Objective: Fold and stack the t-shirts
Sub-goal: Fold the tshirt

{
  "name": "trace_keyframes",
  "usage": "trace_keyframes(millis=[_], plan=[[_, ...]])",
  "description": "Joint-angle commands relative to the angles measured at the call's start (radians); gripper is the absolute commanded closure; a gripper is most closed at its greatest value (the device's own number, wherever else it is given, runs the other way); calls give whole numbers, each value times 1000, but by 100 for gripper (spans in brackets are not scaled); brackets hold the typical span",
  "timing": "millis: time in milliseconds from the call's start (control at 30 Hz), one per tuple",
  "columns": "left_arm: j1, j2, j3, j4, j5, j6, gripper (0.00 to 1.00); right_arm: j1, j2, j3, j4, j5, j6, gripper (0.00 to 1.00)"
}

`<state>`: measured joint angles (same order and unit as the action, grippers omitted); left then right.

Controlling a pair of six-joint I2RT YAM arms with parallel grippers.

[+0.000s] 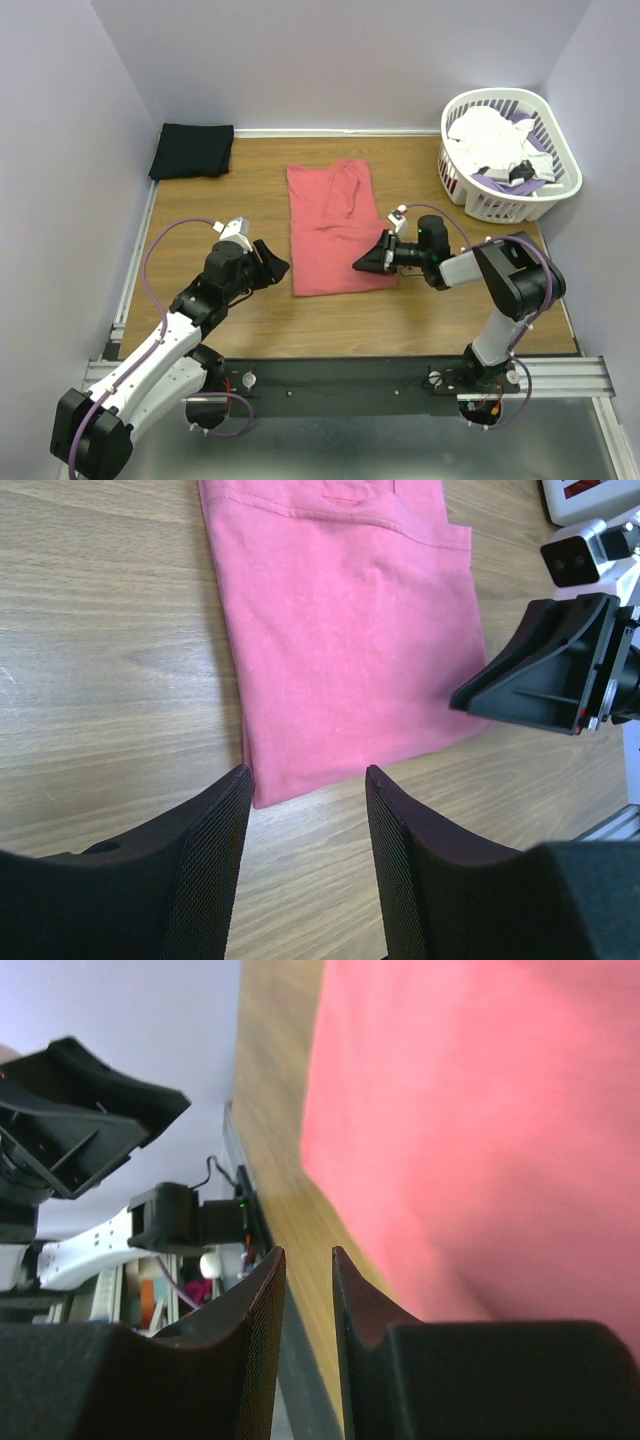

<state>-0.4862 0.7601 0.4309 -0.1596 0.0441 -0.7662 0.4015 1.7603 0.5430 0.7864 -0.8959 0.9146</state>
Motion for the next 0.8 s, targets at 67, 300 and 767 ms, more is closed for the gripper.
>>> trace_keyframes(millis=[67,300,767], plan=[[0,13,17,8,-12,18,42,-122,45,-98,-33,-71,-100,68],[0,30,16,15,-9,19,42,-150,143,-98,-33,-87,-141,68],[-51,215,48,-3,-1,27,32,-133,-441,133,-1059,513,-453,41]])
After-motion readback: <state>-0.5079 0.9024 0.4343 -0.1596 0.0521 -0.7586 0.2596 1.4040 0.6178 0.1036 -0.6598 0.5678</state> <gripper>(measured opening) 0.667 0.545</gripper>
